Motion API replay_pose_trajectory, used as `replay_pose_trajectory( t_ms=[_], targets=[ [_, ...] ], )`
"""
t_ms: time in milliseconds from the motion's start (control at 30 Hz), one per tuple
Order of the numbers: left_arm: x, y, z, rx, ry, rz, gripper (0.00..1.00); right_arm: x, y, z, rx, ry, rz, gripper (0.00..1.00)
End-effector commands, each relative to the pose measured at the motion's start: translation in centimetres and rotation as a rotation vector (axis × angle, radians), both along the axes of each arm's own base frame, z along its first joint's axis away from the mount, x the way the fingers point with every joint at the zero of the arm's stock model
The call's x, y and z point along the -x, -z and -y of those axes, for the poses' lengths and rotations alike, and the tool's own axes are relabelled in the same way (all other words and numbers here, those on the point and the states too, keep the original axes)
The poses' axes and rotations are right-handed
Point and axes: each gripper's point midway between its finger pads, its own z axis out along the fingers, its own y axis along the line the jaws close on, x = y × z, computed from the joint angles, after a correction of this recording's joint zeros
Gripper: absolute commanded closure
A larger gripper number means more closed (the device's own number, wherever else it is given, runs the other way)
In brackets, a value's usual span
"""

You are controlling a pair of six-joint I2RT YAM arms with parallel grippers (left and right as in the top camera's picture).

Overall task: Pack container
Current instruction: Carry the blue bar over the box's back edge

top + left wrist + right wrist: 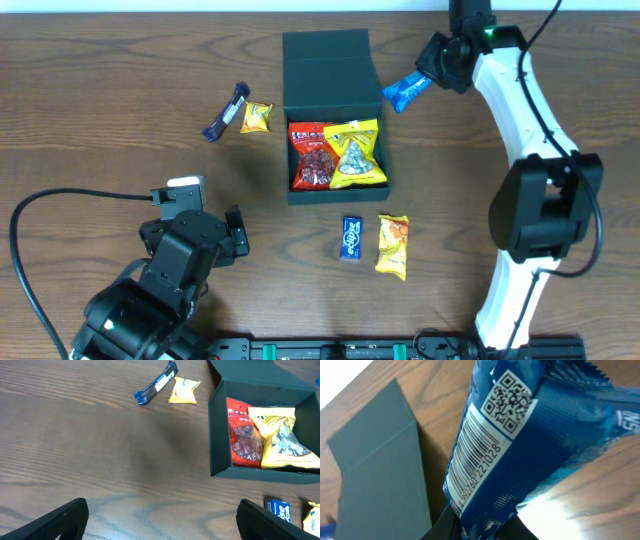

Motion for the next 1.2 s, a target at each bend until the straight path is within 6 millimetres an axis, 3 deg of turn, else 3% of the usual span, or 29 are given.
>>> replay_pose_trajectory(
  t_ms=[0, 100, 400, 800, 1000, 1167],
  targets=[
    [0.0, 0.1, -0.2, -0.001, -0.012, -0.001, 0.05, 0.3, -2.9, -1.6, 0.069, -0.173, 0.07, 0.86],
    [0.0, 0.1, -0.2, -0.001, -0.012, -0.001, 0.05, 0.9, -3.6, -3.5, 0.15, -0.359, 0.097, 0.86],
    [0.0, 0.1, -0.2, -0.001, -0.012, -0.001, 0.05, 3.1, -3.6, -8.9, 0.299, -0.694, 0.11, 0.89],
    [0.0, 0.1, -0.2, -0.002, -0.012, -0.001, 0.05, 7.0, -5.7, -13.1, 0.526, -1.05, 0.134, 0.84],
    [0.0, 0.1, -0.2, -0.002, -0.012, -0.001, 0.05, 8.3, -5.7, -14.4, 0.71, -1.266, 0.122, 0.81],
    [0.0, 0.1, -0.2, -0.001, -0.012, -0.001, 0.05, 9.7, -5.3, -15.1, 0.77, -1.437, 0.1, 0.85]
  ],
)
